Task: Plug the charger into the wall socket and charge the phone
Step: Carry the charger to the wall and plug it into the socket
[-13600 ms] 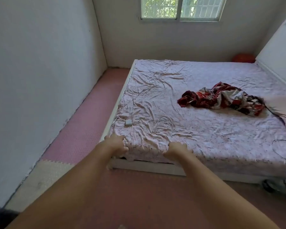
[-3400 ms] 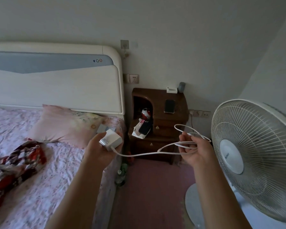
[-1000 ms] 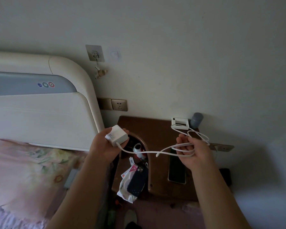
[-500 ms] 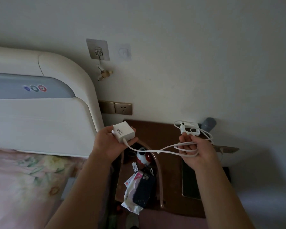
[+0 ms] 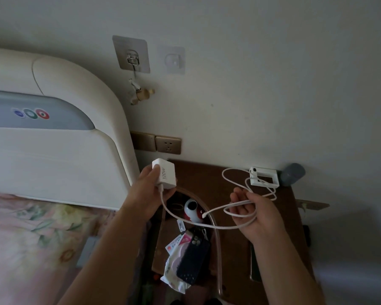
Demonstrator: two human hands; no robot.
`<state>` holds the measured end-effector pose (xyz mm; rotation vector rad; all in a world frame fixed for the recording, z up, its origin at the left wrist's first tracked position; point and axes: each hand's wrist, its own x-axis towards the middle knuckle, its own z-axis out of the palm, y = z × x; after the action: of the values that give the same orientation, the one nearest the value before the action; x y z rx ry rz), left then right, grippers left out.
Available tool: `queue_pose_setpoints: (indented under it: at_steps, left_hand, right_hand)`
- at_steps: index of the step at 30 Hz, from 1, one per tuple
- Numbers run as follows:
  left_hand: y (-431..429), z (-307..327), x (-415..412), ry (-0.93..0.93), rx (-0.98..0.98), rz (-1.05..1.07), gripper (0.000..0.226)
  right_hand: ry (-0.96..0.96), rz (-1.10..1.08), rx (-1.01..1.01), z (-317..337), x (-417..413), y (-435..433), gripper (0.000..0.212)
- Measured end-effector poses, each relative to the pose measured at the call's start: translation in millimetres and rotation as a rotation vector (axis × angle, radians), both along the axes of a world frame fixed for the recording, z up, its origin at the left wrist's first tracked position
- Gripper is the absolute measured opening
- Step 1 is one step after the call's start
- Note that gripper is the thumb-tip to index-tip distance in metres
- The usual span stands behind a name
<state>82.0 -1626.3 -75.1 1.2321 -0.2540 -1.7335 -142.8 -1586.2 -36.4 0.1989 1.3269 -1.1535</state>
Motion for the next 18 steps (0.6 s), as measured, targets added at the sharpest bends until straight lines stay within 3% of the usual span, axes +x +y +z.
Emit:
queue_pose_setpoints:
  at_steps: [7, 18]
  left_hand:
    - [-18, -27, -11, -0.399, -0.075, -0.008, 0.028]
    - [-54, -63, -14, -0.455, -0.077, -0.043, 0.026]
  right_hand:
    - [-0.019, 0.026, 0.053, -26, 10, -8, 0.019]
    - [-0.051, 0.023, 0.152, -52, 28, -25, 0.013]
